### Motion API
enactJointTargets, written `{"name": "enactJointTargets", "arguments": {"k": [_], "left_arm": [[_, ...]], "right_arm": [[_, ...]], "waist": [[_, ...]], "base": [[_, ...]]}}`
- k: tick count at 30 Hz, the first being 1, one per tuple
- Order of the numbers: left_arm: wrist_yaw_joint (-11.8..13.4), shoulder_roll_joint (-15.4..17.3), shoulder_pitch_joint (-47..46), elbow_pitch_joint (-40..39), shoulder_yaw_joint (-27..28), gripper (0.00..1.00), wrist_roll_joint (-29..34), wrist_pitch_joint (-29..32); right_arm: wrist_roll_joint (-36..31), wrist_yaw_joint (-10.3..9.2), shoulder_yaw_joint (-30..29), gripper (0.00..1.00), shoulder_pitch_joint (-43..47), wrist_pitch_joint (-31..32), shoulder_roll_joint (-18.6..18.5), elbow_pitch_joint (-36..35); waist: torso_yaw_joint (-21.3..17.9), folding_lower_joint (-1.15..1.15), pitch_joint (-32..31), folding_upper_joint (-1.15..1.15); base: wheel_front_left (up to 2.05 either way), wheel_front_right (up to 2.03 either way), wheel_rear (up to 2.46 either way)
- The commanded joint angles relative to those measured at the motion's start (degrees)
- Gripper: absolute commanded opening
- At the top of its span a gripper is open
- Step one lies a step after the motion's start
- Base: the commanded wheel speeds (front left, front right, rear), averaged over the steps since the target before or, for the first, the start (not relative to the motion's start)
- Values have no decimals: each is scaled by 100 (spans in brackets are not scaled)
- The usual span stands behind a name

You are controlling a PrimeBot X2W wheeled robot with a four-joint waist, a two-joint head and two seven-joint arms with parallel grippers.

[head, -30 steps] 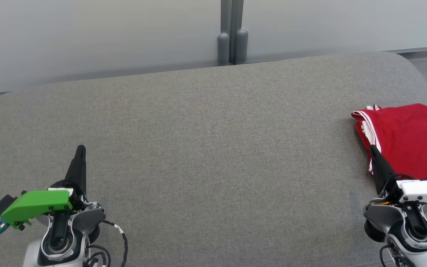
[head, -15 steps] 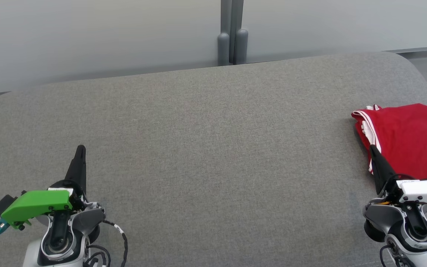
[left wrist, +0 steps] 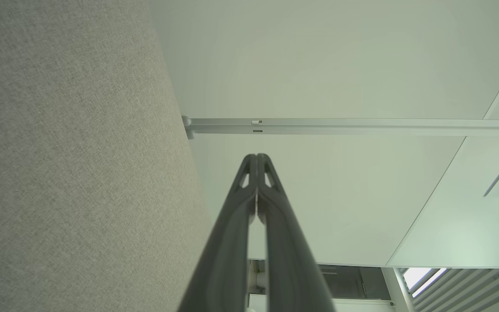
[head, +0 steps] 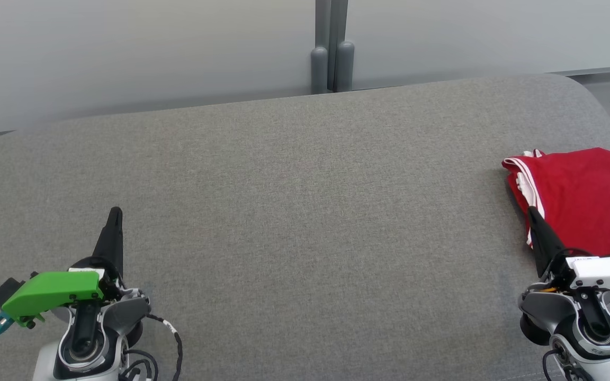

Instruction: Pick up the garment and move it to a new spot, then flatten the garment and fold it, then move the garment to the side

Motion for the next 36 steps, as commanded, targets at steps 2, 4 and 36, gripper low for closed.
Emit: {"name": "enactJointTargets", "arguments": {"k": [2, 4, 36], "left_arm": [[-16, -3, -29, -2, 28, 0, 33, 12], [-16, -3, -29, -3, 28, 0, 33, 13], [-15, -4, -29, -4, 30, 0, 36, 14]], "right_arm": [[61, 3, 10, 0, -56, -37, -44, -22], [64, 3, 14, 0, -57, -42, -47, -24], [90, 3, 56, 0, -56, -64, -76, -42]], "waist": [[0, 0, 0, 0], [0, 0, 0, 0], [0, 0, 1, 0]], "base": [[0, 0, 0], [0, 0, 0], [0, 0, 0]]}}
